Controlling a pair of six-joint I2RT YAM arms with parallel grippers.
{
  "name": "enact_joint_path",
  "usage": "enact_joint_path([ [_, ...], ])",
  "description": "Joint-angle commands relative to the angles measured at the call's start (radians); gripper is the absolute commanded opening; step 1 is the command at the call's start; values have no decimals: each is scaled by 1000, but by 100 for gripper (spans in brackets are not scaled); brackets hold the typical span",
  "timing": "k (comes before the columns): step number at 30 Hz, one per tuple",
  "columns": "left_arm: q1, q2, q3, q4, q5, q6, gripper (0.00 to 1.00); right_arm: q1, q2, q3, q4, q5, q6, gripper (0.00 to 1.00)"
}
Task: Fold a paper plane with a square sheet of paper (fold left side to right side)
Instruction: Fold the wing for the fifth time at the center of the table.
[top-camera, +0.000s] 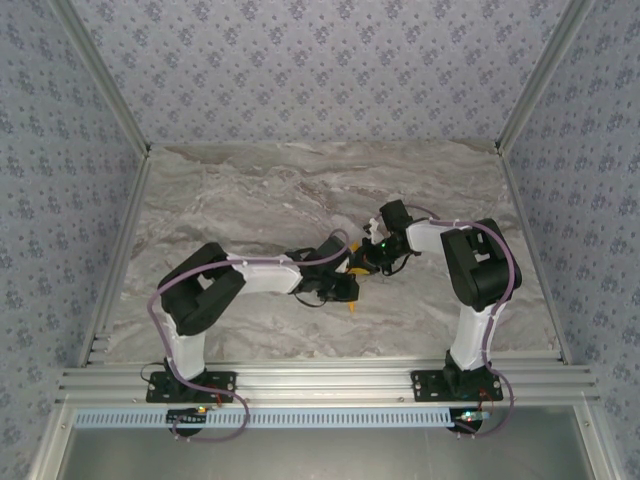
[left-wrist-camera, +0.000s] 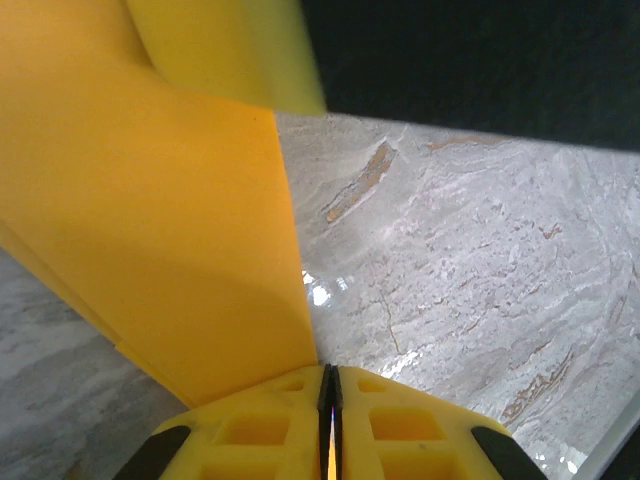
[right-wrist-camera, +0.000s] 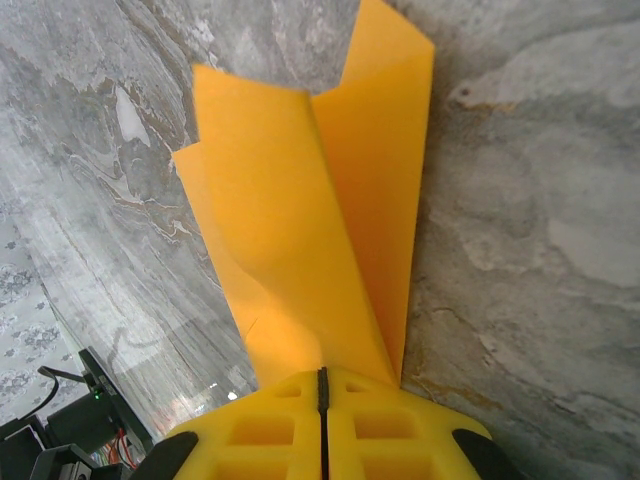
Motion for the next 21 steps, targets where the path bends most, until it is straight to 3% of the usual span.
enact_joint_path([
  [1,-42,-26,-56,-95,19,-3,10,-4,29,-5,-53,92,1,9],
  [12,-30,-107,-77,-79,14,3,9,-4,31,-4,-55,92,0,9],
  [21,50,-219,-72,-37,38,7,10,0,24,-5,-53,91,3,9],
])
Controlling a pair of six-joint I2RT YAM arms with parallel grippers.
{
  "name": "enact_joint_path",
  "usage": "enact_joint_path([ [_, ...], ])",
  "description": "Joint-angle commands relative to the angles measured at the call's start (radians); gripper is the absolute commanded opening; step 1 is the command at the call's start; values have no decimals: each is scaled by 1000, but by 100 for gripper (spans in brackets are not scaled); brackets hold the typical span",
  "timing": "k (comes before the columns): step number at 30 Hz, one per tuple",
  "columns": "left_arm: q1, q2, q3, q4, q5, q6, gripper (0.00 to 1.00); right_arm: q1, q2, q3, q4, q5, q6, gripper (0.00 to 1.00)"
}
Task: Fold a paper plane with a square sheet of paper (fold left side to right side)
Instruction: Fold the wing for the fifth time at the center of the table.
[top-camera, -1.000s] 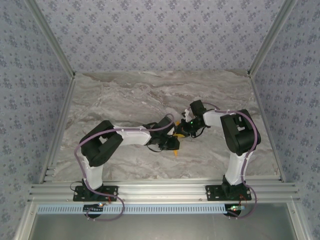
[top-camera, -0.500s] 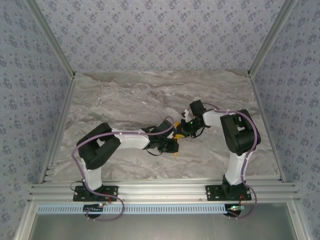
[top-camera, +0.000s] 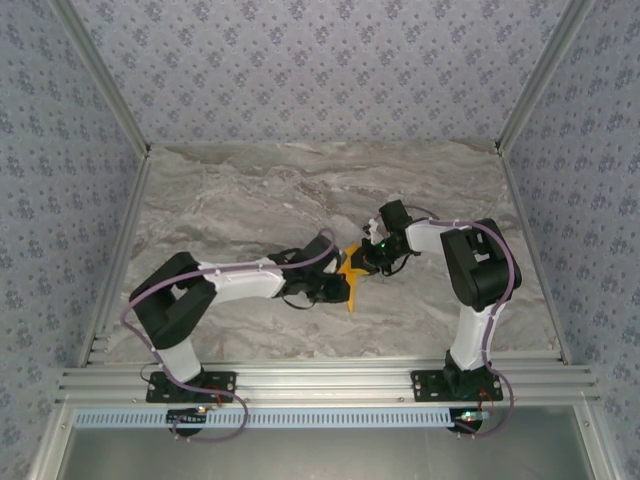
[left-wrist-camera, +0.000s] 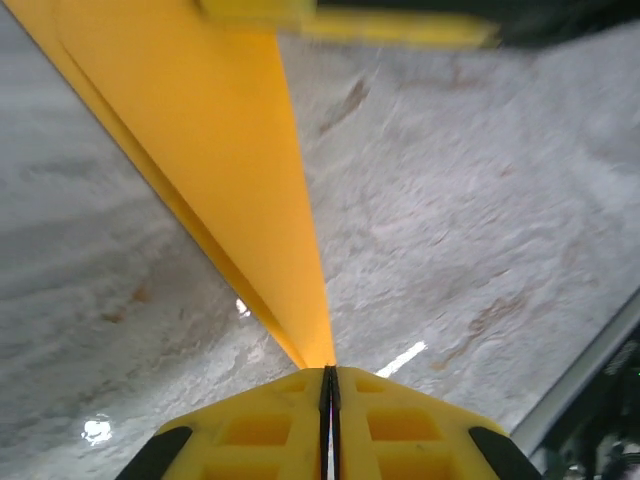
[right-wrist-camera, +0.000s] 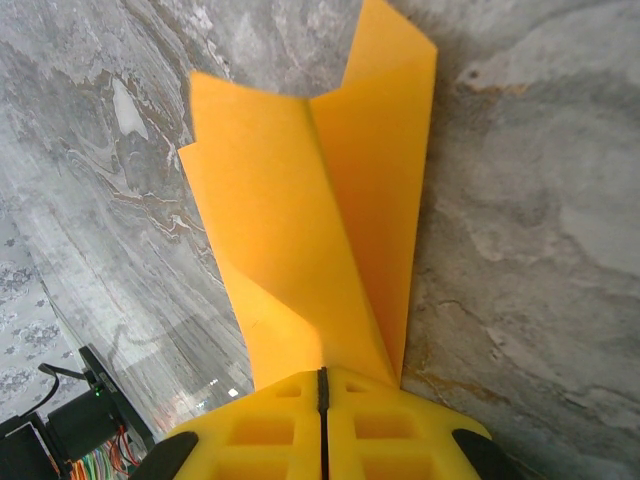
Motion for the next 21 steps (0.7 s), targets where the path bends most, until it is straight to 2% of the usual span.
enact_joint_path([
  [1,20,-31,30,3,34,11,10,-1,24,-6,-46,91,3,9],
  [9,-1,106,76,103,100,-23,10,0,24,-5,-41,82,8,9],
  [16,-14,174,81,49,47,-26,10,-1,7,-7,-13,61,21,9],
  [21,-16,178,20,71,46,-50,9,-17,-63,-17,60,18,45,9],
])
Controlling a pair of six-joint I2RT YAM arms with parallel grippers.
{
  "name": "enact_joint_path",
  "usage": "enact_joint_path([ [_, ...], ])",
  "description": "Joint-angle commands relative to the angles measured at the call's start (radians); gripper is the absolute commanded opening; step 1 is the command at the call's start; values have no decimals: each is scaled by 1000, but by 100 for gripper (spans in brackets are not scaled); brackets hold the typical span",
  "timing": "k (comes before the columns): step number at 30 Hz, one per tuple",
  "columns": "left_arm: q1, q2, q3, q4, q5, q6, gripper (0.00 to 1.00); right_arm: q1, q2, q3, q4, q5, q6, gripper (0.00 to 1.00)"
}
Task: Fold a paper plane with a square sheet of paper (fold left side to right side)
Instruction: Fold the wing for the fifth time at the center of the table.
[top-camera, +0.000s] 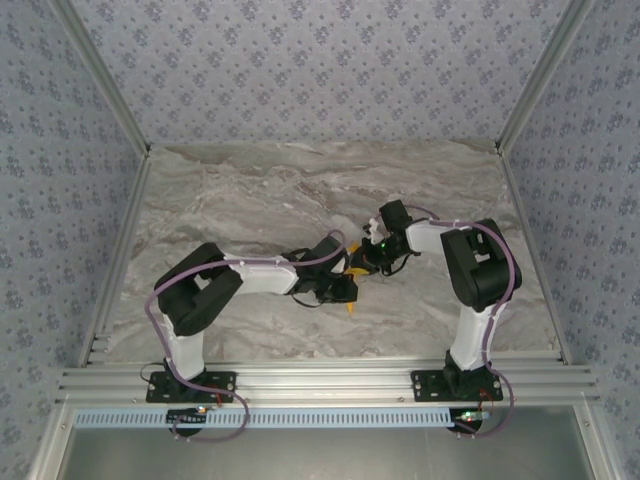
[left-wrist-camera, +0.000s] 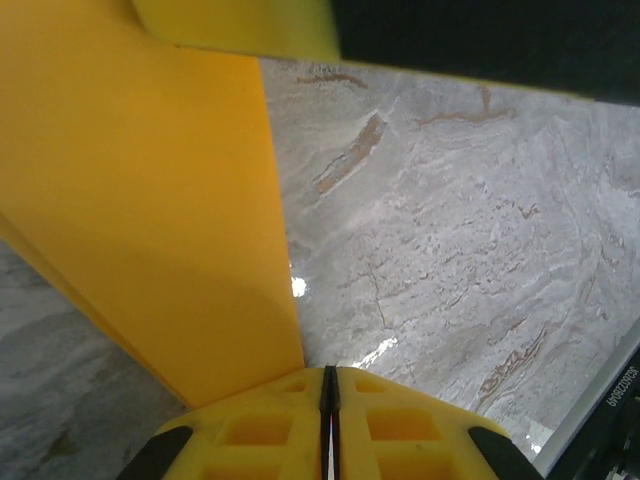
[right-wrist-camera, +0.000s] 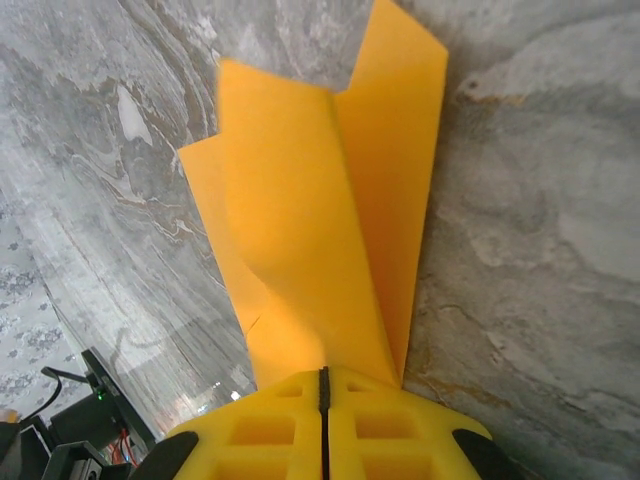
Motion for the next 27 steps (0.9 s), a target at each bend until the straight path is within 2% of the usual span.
enact_joint_path([
  [1,-7,12,-46,-7,-9,-25,8,-19,-79,-12,43,34,28,9],
  [5,-9,9,-90,28,-5,-45,5,-28,-172,-28,36,68,15,9],
  [9,-9,8,-102,36,-11,-45,4,-23,-188,-44,-4,59,-3,9],
  [18,-8,2,-93,15,-21,-39,3,35,-116,-83,56,26,16,9],
  [27,-10,-2,-110,-2,-30,-43,3,11,0,8,21,71,-78,9],
])
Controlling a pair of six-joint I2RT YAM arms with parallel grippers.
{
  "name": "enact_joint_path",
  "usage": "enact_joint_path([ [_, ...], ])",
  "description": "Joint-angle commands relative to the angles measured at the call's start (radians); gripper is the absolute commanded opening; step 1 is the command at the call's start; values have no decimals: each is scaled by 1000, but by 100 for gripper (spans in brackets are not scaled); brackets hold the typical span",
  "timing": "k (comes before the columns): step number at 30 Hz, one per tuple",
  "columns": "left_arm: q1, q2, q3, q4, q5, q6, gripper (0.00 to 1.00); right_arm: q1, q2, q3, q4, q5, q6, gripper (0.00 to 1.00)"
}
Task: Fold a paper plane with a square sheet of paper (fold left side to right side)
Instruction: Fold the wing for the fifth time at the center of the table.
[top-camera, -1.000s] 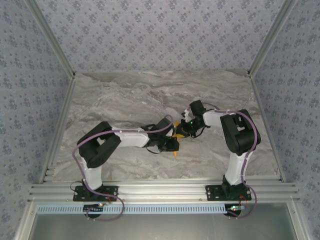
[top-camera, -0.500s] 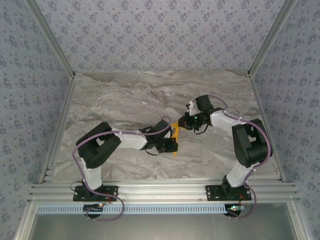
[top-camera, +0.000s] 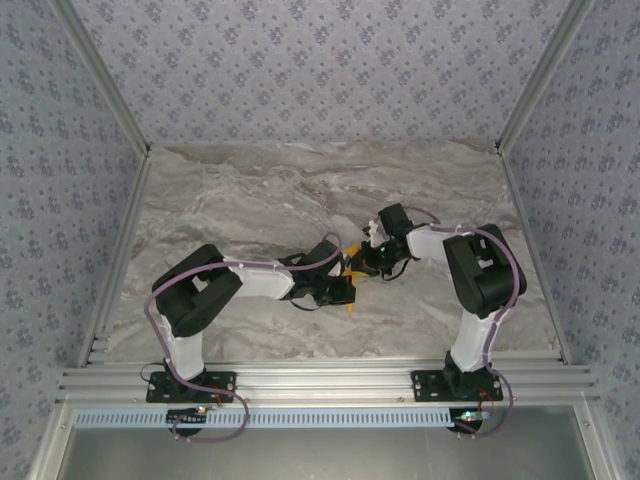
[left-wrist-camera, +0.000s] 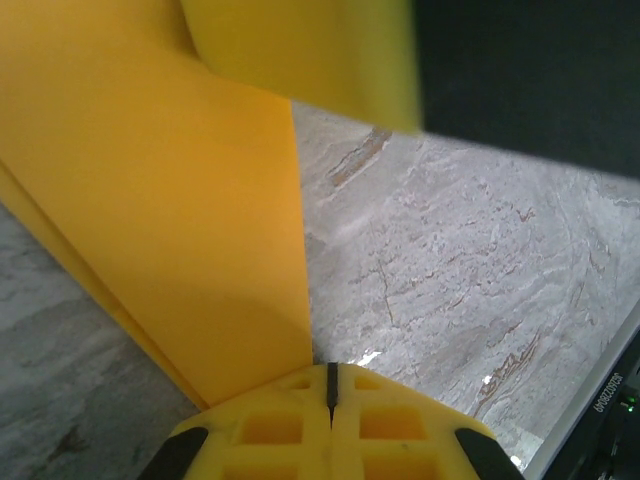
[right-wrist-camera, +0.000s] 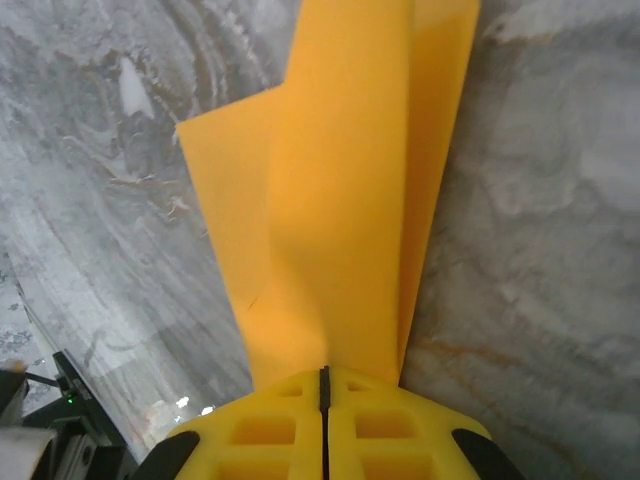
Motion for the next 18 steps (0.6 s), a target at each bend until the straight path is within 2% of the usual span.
enact_joint_path([
  [1,-10,12,-44,-104,-29,-3,3,-13,50,70,-36,32,-69,9],
  [18,-10,-4,-87,-84,-32,-17,2,-87,191,293,-122,40,-142,9],
])
